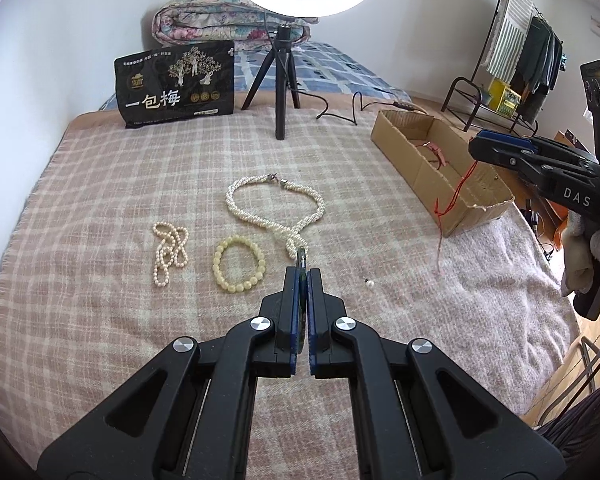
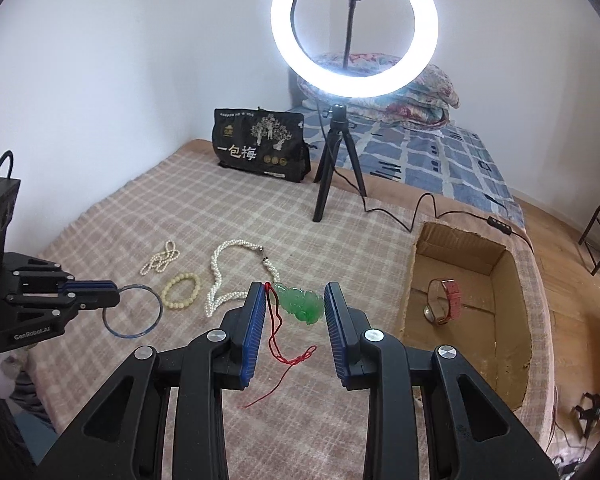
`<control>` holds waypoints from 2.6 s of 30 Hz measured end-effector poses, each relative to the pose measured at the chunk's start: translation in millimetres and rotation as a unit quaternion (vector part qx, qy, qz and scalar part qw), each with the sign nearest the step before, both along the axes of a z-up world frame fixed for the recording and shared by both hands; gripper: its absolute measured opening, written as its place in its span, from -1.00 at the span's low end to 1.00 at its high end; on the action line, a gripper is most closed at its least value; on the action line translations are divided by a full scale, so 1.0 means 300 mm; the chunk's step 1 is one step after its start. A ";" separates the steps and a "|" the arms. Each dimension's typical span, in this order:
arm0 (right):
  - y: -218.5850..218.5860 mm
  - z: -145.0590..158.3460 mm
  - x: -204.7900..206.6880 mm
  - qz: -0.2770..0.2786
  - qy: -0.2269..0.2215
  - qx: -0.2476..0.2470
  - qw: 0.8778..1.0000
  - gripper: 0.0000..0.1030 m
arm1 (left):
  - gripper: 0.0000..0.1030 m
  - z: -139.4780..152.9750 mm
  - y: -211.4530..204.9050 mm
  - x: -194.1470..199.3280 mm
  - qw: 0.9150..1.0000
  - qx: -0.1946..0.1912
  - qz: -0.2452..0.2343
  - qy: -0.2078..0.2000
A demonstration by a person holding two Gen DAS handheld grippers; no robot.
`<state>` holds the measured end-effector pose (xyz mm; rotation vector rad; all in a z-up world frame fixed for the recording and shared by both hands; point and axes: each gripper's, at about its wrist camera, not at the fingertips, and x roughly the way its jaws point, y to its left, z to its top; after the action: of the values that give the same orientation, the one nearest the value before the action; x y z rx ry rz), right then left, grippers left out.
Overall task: Organize jewelry
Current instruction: 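Carry the bangle with the left tool while the right tool carries the pendant to the box, then open both tools to drop the bangle and pendant into the box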
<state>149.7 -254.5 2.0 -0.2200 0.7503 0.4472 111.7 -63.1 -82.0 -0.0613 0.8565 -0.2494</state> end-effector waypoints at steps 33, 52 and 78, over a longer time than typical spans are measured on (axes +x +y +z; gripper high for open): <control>-0.430 0.006 0.103 -0.166 -0.005 0.015 0.986 -0.45 | -0.98 0.191 -0.317 0.260 0.997 -0.031 -0.056 -0.053; -0.531 -0.130 0.141 -0.203 0.050 -0.016 0.978 -0.45 | -0.98 0.191 -0.646 0.424 0.992 -0.044 -0.112 -0.046; -0.542 -0.177 0.129 -0.205 0.069 -0.041 0.975 0.15 | -0.86 0.065 -0.752 0.575 0.994 -0.041 -0.102 0.013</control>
<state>188.6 -417.1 -51.2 -0.1071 0.9262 0.0375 284.4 -288.5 -62.6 -0.0534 0.8798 -0.4763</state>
